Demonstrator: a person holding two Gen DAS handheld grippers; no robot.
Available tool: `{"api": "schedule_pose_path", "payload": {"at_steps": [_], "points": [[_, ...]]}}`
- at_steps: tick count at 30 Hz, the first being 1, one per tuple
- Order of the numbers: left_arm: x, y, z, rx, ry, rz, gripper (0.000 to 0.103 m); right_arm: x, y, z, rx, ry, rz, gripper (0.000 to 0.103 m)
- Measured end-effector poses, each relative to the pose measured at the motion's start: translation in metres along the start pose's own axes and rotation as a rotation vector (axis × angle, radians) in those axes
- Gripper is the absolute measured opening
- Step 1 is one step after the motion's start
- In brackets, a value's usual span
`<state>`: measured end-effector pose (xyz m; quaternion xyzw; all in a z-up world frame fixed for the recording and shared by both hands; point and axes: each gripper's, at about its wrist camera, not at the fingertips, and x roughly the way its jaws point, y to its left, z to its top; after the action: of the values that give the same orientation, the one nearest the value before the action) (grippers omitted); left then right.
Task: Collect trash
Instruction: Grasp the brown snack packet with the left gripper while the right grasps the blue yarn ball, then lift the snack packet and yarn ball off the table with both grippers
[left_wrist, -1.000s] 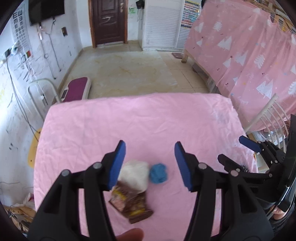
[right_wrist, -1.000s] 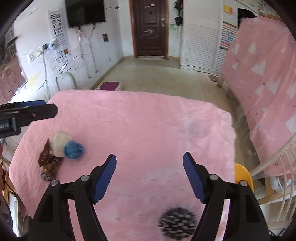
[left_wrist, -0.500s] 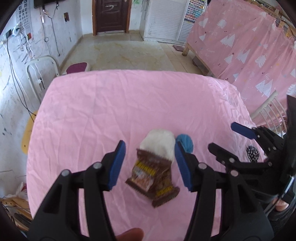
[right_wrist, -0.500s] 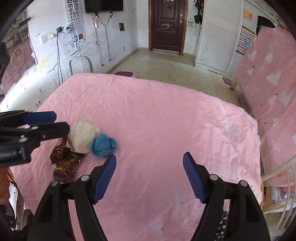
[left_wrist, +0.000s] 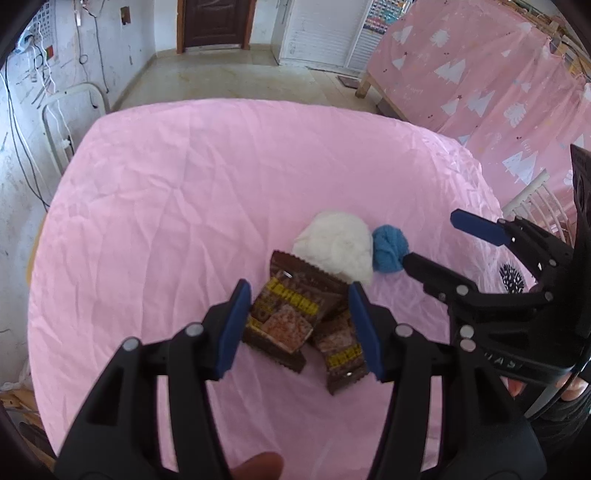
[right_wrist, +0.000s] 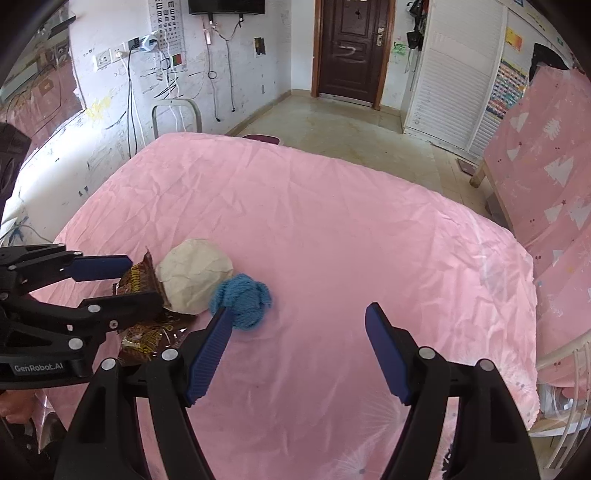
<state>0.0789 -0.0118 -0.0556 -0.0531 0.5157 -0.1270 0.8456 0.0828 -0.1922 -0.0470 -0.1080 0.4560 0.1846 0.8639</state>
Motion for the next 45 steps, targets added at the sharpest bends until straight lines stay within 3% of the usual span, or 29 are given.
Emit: {"api": "schedule_pose_path", "payload": {"at_steps": [10,12,14,20,34,45], "points": [[0.005,0.012,-0.008,0.038,-0.005,-0.031,0.053,0.011,0.015,0.005,-0.034,0.01,0.025,0.061],[0.004,0.011,-0.008,0.036,-0.008,-0.028,0.05,0.012,0.016,0.006,-0.034,0.012,0.041,0.054],[0.004,0.011,-0.008,0.034,-0.01,-0.021,0.042,0.013,0.018,0.006,-0.033,0.018,0.062,0.045],[0.001,0.012,-0.013,0.026,-0.018,-0.003,0.037,0.012,0.027,0.002,-0.057,0.031,0.12,0.016],[-0.035,-0.002,-0.003,0.031,-0.098,0.011,0.037,-0.019,-0.008,-0.005,0.011,-0.041,0.082,0.014],[-0.043,-0.085,0.03,0.103,-0.152,-0.021,0.037,-0.047,-0.09,-0.038,0.134,-0.08,-0.007,0.014]]}}
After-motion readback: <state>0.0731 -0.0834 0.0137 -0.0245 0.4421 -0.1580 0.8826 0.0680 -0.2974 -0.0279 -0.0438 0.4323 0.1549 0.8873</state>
